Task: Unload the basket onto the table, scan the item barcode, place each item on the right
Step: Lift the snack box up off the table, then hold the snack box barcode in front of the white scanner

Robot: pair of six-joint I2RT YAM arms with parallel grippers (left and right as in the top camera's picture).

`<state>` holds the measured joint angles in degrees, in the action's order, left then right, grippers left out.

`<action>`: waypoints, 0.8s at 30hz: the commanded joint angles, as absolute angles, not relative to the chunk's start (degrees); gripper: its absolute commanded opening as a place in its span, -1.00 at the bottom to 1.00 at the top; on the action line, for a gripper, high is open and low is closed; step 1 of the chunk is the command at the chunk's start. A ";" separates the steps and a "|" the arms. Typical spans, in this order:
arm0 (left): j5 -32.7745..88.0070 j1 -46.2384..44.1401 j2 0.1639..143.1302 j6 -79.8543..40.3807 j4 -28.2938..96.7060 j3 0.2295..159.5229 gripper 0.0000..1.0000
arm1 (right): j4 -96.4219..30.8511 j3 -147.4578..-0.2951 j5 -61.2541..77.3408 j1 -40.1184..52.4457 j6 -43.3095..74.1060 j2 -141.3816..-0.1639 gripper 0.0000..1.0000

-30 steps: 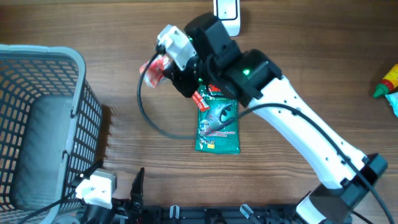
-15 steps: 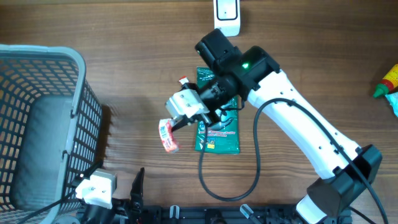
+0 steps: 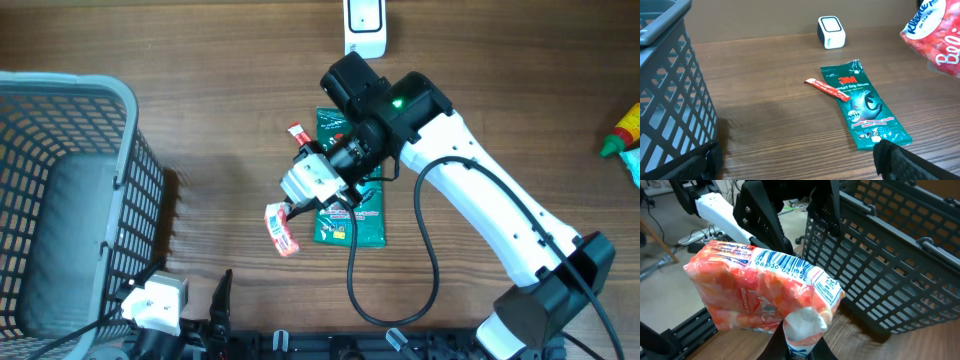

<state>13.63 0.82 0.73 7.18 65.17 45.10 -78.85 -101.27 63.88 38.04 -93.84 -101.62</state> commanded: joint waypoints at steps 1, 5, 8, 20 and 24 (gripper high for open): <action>14.55 1.13 0.27 7.18 64.99 45.21 1.00 | -78.96 -100.82 65.73 37.80 -101.49 -102.63 -0.91; 14.55 1.13 0.25 7.18 64.99 45.21 1.00 | -78.50 -100.97 68.36 37.41 -109.19 -102.63 -0.91; 14.55 1.13 0.25 7.18 64.99 45.21 1.00 | -78.98 -100.97 68.16 37.41 -105.14 -102.63 -0.92; 14.55 1.13 0.25 7.18 64.99 45.21 1.00 | -62.19 -100.79 64.16 37.21 -12.95 -102.74 -0.91; 14.55 1.13 0.25 7.18 64.99 45.21 1.00 | -57.08 -100.79 43.29 37.21 22.63 -102.74 -0.91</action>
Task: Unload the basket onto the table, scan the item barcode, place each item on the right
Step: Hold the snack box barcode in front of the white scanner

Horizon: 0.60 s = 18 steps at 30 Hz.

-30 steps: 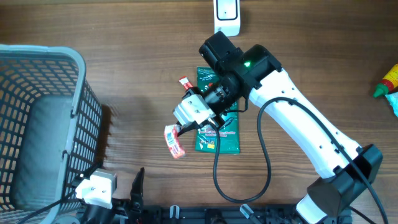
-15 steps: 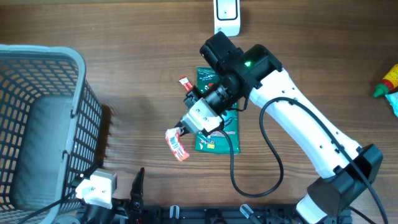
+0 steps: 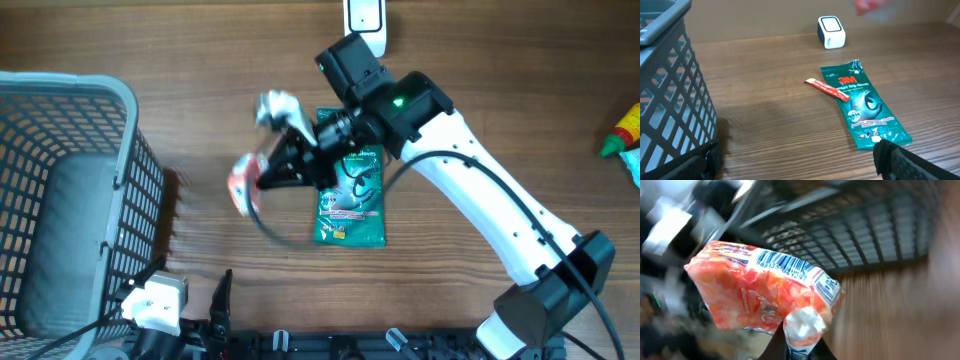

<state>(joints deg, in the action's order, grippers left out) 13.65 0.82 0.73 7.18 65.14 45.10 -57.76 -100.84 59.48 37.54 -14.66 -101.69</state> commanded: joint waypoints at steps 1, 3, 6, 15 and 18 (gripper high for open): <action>14.55 1.13 0.25 7.18 64.99 45.21 1.00 | -56.47 -100.79 36.60 37.23 26.13 -102.74 -0.91; 14.55 1.13 0.25 7.18 64.99 45.21 1.00 | -53.49 -100.79 28.18 37.43 28.38 -102.76 -0.92; 14.55 1.13 0.25 7.18 64.99 45.21 1.00 | -51.09 -100.79 27.92 36.67 34.24 -103.09 -0.91; 14.55 1.13 0.25 7.18 64.99 45.21 1.00 | -45.98 -100.79 48.40 23.51 47.22 -112.73 -0.91; 14.55 1.13 0.25 7.18 64.99 45.21 1.00 | -38.33 -100.79 57.19 18.39 53.08 -117.16 -0.91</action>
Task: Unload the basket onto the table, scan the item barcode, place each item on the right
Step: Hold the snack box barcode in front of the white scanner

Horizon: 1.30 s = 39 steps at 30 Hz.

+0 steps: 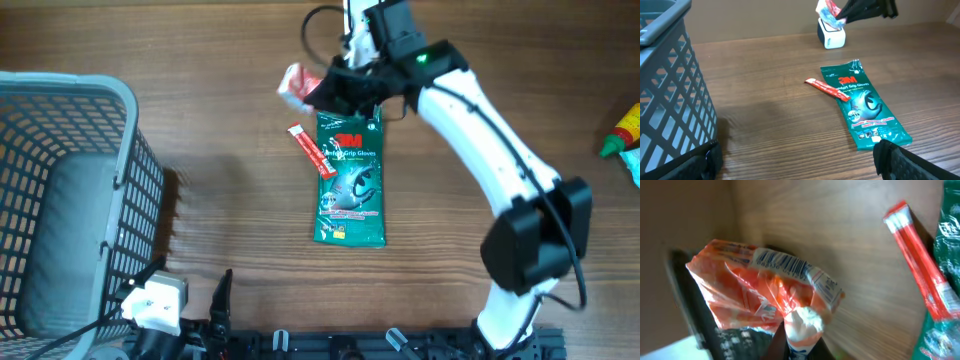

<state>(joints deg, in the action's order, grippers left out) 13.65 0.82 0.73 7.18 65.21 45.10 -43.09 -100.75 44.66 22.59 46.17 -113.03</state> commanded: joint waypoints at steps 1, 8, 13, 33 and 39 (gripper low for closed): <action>14.55 1.13 0.25 7.18 64.99 45.21 1.00 | -34.20 -100.79 59.96 16.95 55.79 -118.87 -0.91; 14.55 1.13 0.25 7.20 64.99 45.21 1.00 | 4.99 -100.79 69.08 11.70 86.17 -130.74 -0.92; 14.55 1.13 0.25 7.18 64.99 45.21 1.00 | 24.91 -100.99 61.10 8.86 105.10 -138.78 -0.92; 14.55 1.13 0.25 7.18 64.99 45.21 1.00 | 19.81 -104.64 41.39 10.55 98.39 -141.23 -0.90; 14.55 1.13 0.25 7.18 64.99 45.21 1.00 | -3.09 -111.13 41.69 8.97 74.26 -139.11 -0.91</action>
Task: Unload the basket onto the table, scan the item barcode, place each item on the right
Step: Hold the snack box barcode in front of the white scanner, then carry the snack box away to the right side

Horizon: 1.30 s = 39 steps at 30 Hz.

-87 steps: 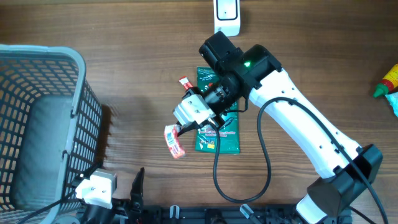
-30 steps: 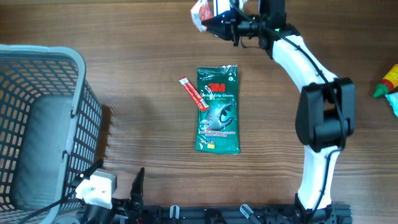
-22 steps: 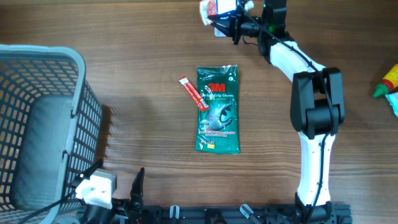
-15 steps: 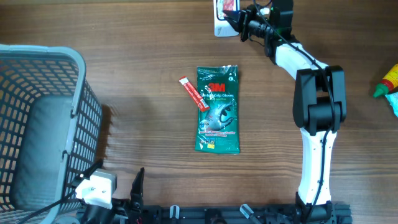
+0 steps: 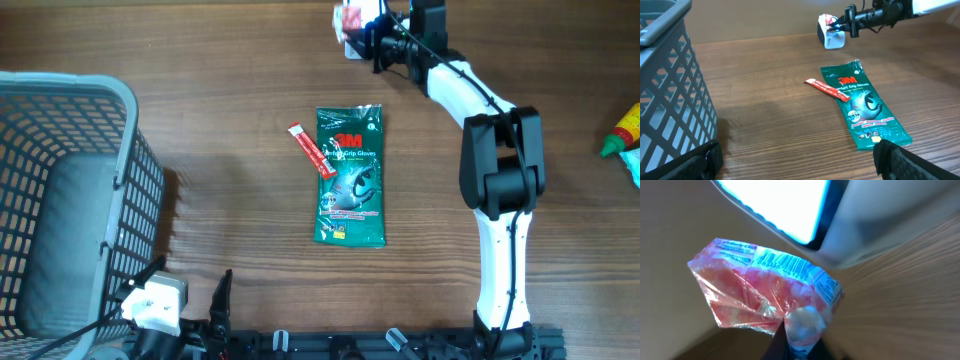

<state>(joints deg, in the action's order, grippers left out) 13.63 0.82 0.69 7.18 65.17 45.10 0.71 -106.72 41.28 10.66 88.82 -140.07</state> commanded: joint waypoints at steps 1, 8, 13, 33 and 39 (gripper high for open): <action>14.55 1.13 0.25 7.18 64.99 45.21 1.00 | -4.12 -111.59 43.00 8.43 72.79 -138.06 -0.91; 14.55 1.13 0.25 7.20 64.99 45.21 1.00 | -30.24 -111.66 21.52 0.30 56.97 -123.31 -0.91; 14.55 1.13 0.25 7.18 64.99 45.21 1.00 | -46.30 -110.85 -3.29 -10.37 52.40 -121.99 -0.91; 14.55 1.13 0.25 7.18 64.99 45.21 1.00 | -60.10 -112.99 2.17 -32.88 40.64 -124.16 0.97; 14.55 1.13 0.25 7.18 64.99 45.21 1.00 | -69.67 -113.67 7.90 -27.53 39.57 -111.00 0.99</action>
